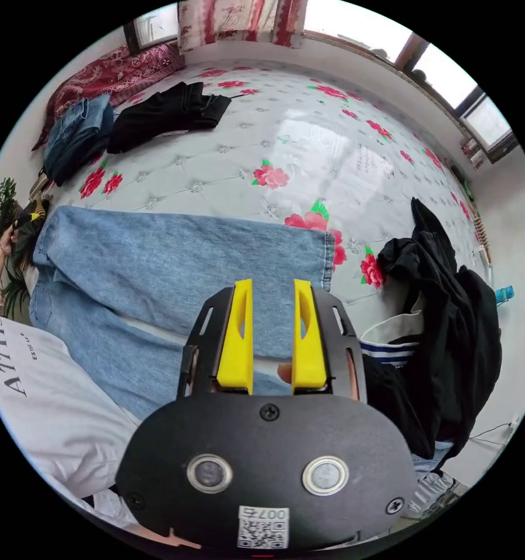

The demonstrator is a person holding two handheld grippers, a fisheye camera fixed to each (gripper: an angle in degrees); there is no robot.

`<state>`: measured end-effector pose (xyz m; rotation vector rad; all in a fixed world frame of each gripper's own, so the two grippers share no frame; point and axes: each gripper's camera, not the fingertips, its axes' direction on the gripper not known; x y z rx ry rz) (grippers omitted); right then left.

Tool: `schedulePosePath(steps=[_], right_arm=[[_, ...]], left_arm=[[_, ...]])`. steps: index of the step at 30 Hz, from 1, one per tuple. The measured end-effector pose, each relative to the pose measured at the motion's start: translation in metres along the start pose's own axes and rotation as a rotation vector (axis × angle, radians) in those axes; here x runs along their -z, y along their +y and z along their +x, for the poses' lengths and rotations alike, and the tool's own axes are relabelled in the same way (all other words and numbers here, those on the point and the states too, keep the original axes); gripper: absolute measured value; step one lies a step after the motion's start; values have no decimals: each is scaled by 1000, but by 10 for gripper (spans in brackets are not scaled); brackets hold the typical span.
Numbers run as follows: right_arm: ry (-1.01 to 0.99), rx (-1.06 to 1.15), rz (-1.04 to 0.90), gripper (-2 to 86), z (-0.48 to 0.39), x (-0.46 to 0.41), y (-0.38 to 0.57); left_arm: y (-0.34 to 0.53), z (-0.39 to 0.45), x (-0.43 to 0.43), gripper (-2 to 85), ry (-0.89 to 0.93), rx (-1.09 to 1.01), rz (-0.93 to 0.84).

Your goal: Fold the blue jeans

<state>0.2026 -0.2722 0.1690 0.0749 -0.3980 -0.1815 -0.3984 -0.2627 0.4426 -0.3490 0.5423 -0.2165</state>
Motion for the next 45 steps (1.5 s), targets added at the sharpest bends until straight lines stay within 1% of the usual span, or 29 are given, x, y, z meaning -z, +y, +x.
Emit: schedulePosePath(steps=[3, 7, 8, 9, 10, 11, 13, 15, 16, 17, 18, 19, 20, 22, 24, 25, 26, 27, 30, 32, 33, 35, 37, 38, 40, 41, 42, 44, 45], right_arm=[[-20, 61, -56, 86, -9, -32, -47], [-2, 130, -125, 88, -22, -71, -96], [4, 155, -174, 86, -25, -84, -105], [7, 171, -205, 85, -27, -92, -108], [14, 204, -273, 82, -30, -106, -111], [-21, 239, -233, 75, -29, -103, -112], [-46, 235, -247, 59, -25, -105, -112], [-39, 268, -311, 39, -24, -105, -111], [-4, 290, -279, 25, -22, -95, -108], [10, 262, -183, 18, -16, -75, -104], [15, 229, -116, 14, -11, -62, -102], [46, 161, 14, 11, -4, -39, -98], [145, 84, 93, 9, 1, -25, -97], [265, -31, 140, 9, 9, -26, -101], [299, -134, 86, 13, 18, -45, -108], [286, -165, 15, 17, 21, -56, -113], [261, -178, 13, 21, 19, -57, -113], [245, -183, 35, 24, 16, -55, -111], [141, -162, 156, 34, -3, -36, -88], [16, -115, 212, 40, -26, -25, -57], [-24, -95, 212, 42, -33, -25, -48], [-121, -36, 183, 48, -60, -32, -11], [-173, -24, 128, 52, -78, -45, 16], [-217, -21, 82, 55, -88, -54, 32], [-266, -6, 25, 59, -104, -66, 53], [-263, 6, -2, 61, -114, -71, 65], [-256, 7, -11, 62, -118, -73, 71], [-256, 16, -25, 64, -131, -75, 88], [-257, 21, -25, 65, -134, -75, 91]], left_arm=[[-46, -5, -34, 146, -10, 1, -94], [-85, -18, -89, 155, 25, 53, -286], [-88, -24, -99, 137, 22, 90, -320], [-89, -26, -98, 128, 4, 101, -314], [-90, -30, -98, 97, 24, 111, -319], [-88, -32, -97, 72, 61, 113, -304], [-81, -35, -89, 51, 82, 122, -265], [-70, -36, -75, 45, 77, 137, -209], [-60, -32, -57, 41, 88, 123, -134], [-49, -29, -36, 32, 104, 122, -47], [-43, -27, -26, 28, 107, 124, -4], [-31, -24, -6, 11, 78, 156, 101], [-18, -26, 13, 1, -72, 229, 218], [-8, -38, 24, -2, -150, 325, 317], [-7, -51, 12, 0, 11, 379, 352], [-9, -52, 0, 5, 117, 397, 340], [-11, -45, -10, 41, 151, 384, 314], [-10, -39, -13, 58, 142, 368, 306], [-1, -3, -31, 80, 90, 253, 257], [10, 30, -50, 107, 60, 149, 184], [13, 38, -57, 112, 32, 127, 160], [17, 59, -89, 129, -95, 76, 29], [17, 65, -117, 130, -138, 96, -65], [19, 73, -122, 116, -207, 94, -45], [17, 88, -125, 72, -234, 51, -49], [15, 94, -124, 33, -249, 73, -63], [15, 97, -123, 29, -292, 83, -69], [22, 102, -120, 19, -493, 79, -88], [26, 98, -118, 18, -526, 105, -91]])
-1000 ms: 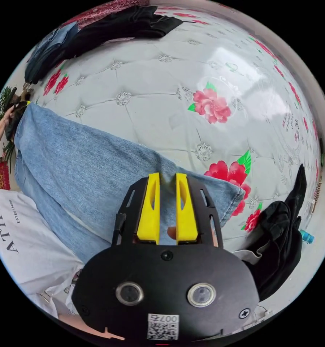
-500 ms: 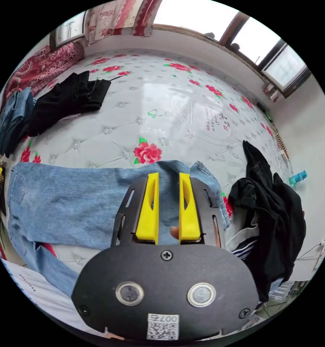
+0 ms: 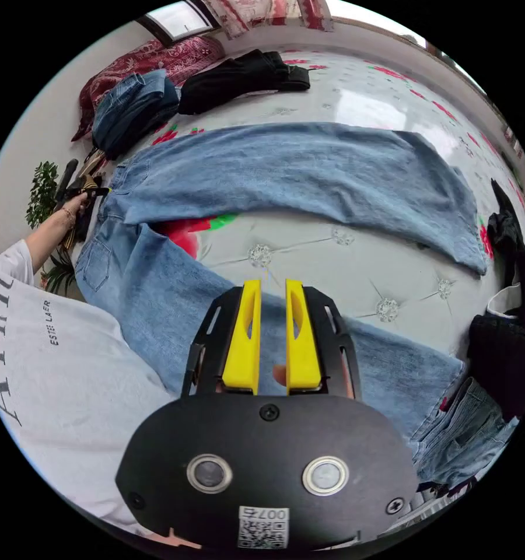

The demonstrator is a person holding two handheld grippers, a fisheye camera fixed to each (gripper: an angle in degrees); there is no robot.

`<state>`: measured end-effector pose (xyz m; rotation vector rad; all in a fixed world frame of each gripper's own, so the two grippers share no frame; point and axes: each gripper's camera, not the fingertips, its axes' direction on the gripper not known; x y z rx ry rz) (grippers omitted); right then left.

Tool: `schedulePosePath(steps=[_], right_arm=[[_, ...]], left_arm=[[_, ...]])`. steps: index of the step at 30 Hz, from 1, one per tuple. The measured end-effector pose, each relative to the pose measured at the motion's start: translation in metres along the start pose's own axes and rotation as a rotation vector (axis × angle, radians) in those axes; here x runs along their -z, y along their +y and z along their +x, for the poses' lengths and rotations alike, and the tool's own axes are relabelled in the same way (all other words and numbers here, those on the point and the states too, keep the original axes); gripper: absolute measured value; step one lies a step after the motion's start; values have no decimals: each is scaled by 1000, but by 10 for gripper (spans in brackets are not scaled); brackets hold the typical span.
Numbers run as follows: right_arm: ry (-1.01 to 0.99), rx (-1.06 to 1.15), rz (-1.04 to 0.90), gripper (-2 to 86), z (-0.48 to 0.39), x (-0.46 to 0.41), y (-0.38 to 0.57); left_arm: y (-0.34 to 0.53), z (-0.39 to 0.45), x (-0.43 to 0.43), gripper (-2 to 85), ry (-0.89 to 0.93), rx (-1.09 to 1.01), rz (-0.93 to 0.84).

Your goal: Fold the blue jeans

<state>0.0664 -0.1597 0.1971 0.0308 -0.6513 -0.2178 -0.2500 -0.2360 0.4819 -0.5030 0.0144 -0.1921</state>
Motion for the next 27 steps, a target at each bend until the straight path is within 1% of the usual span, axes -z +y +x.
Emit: schedulePosePath(steps=[1, 2, 4, 5, 7, 10, 13, 15, 16, 18, 19, 20, 22, 23, 24, 25, 27], right_arm=[[12, 4, -4, 66, -4, -2, 5], [24, 0, -4, 67, -6, -4, 8], [26, -8, 1, 67, -7, -4, 13], [31, -26, 13, 68, -6, -1, 17], [27, -67, 40, 69, 1, 6, 26], [44, -158, 71, 70, 19, 17, 48], [100, -248, 61, 72, 39, 21, 76], [134, -283, 46, 73, 47, 20, 92], [152, -300, 21, 73, 51, 15, 100], [150, -312, -82, 72, 58, -5, 111], [137, -304, -145, 70, 61, -17, 116], [161, -295, -69, 69, 60, -9, 121], [139, -323, -136, 69, 68, -9, 118], [107, -321, -137, 70, 71, -3, 113], [98, -316, -120, 71, 72, 2, 110], [95, -297, -65, 71, 73, 15, 101], [115, -250, 22, 73, 74, 37, 82]], left_arm=[[9, -18, -2, 20, -30, 92, -12], [20, -40, -3, 25, -16, 217, -25], [37, -66, 0, 39, 53, 334, -31], [49, -74, 11, 52, 67, 358, -2], [70, -77, 37, 52, 30, 366, 73], [120, -68, 77, 52, 46, 330, 194], [181, -38, 94, 53, 145, 226, 245], [214, -13, 91, 53, 186, 163, 216], [231, 3, 83, 52, 217, 122, 164], [250, 25, 57, 50, 240, 85, 13], [259, 37, 37, 49, 219, 60, -102], [273, 41, 45, 47, 188, 22, 42], [272, 41, 43, 42, 197, -19, 22], [264, 35, 43, 38, 232, -25, -35], [260, 31, 44, 34, 252, -25, -56], [253, 22, 51, 25, 292, -20, -43], [241, 4, 71, 6, 304, 21, 76]])
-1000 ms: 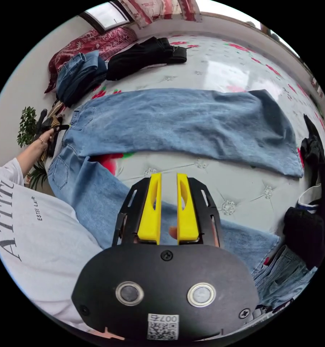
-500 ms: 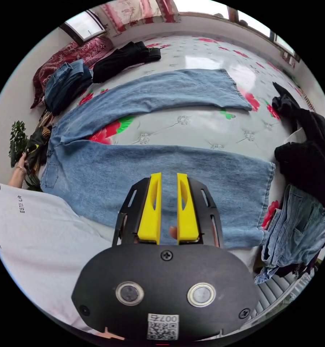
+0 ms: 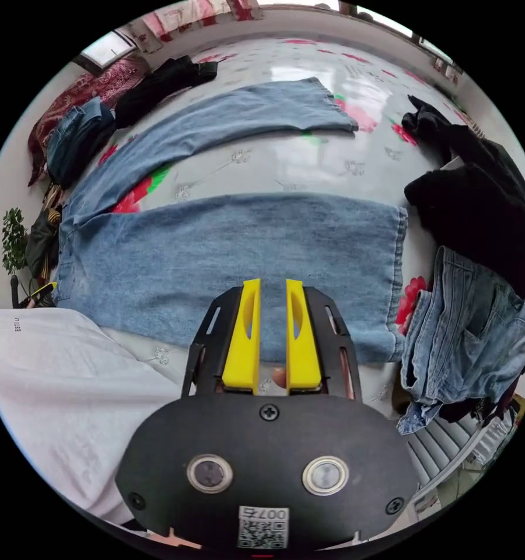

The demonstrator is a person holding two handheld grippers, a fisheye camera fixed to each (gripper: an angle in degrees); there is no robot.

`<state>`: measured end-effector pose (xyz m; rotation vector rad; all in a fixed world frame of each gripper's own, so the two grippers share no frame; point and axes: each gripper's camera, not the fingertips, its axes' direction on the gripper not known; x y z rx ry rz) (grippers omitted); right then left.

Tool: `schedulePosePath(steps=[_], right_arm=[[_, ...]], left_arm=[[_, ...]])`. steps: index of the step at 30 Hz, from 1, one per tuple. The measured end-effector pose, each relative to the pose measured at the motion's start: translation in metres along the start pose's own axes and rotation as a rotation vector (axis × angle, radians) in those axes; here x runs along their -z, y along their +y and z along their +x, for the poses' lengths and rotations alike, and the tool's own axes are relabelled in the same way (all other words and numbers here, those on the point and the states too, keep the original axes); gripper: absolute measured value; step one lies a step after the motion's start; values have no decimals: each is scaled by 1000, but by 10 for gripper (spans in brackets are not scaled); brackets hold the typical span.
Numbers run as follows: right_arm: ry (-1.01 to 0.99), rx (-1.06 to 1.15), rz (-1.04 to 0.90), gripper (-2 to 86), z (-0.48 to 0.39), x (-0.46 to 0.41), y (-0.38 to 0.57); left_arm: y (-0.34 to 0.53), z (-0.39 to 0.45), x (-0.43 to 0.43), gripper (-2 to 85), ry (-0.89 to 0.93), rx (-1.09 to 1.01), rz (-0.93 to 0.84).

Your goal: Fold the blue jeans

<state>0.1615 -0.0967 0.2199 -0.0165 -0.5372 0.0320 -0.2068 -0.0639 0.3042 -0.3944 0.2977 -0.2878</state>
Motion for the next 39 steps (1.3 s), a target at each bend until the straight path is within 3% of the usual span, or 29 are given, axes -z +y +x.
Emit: schedulePosePath(steps=[4, 14, 19, 23, 29, 33, 39], right_arm=[[23, 140, 99, 78, -8, 31, -80], [96, 396, 34, 97, -31, 24, -318], [114, 495, -66, 114, -32, -11, -388], [225, 633, -277, 119, -33, -62, -418], [128, 676, -379, 51, -41, -57, -423], [195, 688, -199, 15, -51, -12, -391], [154, 594, 295, 3, -45, 140, -294]], left_arm=[[-75, -14, 26, 26, -57, -44, 126], [-313, 17, -39, 71, -238, -338, -53], [-350, 33, -106, 87, -276, -533, -280], [-348, 40, -109, 48, -217, -676, -277], [-342, 34, -109, -3, -209, -584, -232], [-329, 32, -84, -8, -213, -549, -167], [-269, 22, 37, -9, -196, -502, 135]])
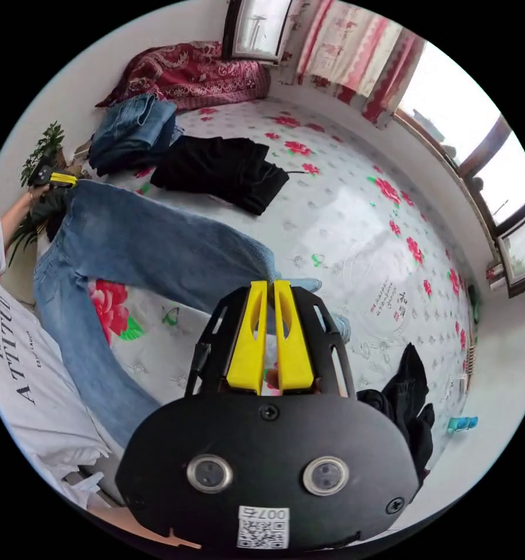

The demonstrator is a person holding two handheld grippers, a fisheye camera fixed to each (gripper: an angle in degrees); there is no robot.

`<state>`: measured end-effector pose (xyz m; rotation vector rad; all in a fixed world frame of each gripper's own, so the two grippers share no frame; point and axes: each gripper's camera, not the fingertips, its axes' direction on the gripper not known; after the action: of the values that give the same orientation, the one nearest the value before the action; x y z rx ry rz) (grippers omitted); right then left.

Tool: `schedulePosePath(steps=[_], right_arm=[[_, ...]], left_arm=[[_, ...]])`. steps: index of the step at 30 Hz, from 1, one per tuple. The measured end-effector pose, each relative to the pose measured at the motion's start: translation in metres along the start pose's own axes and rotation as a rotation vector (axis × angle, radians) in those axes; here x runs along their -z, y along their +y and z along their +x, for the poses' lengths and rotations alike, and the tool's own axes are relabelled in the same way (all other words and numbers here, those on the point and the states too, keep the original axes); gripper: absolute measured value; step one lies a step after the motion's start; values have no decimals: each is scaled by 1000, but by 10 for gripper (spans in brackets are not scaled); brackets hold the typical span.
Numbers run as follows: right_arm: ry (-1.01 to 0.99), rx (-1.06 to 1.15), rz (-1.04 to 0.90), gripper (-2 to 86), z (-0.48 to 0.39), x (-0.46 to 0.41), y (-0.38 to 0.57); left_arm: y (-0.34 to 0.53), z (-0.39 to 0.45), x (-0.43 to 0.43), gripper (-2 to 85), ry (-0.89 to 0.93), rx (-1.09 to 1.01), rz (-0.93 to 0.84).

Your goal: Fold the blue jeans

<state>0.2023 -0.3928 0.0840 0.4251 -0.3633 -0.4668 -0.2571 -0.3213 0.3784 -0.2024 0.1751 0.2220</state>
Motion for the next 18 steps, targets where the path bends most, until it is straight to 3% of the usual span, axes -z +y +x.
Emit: schedulePosePath(steps=[2, 7, 12, 16, 18], right_arm=[[85, 6, 141, 2, -27, 68, 32], [143, -41, 227, 1, -85, 141, 130], [92, -200, 6, 1, -135, 100, 246], [-59, -382, -319, 1, -166, 1, 340], [-122, -423, -374, 1, -172, -23, 362]], left_arm=[[35, 7, 54, -9, -27, 27, 121], [120, 62, 107, -8, -67, -38, 203], [199, 134, 69, -8, -22, -79, 52], [247, 180, -5, -8, 56, -95, -162], [254, 188, -24, -8, 58, -133, -223]])
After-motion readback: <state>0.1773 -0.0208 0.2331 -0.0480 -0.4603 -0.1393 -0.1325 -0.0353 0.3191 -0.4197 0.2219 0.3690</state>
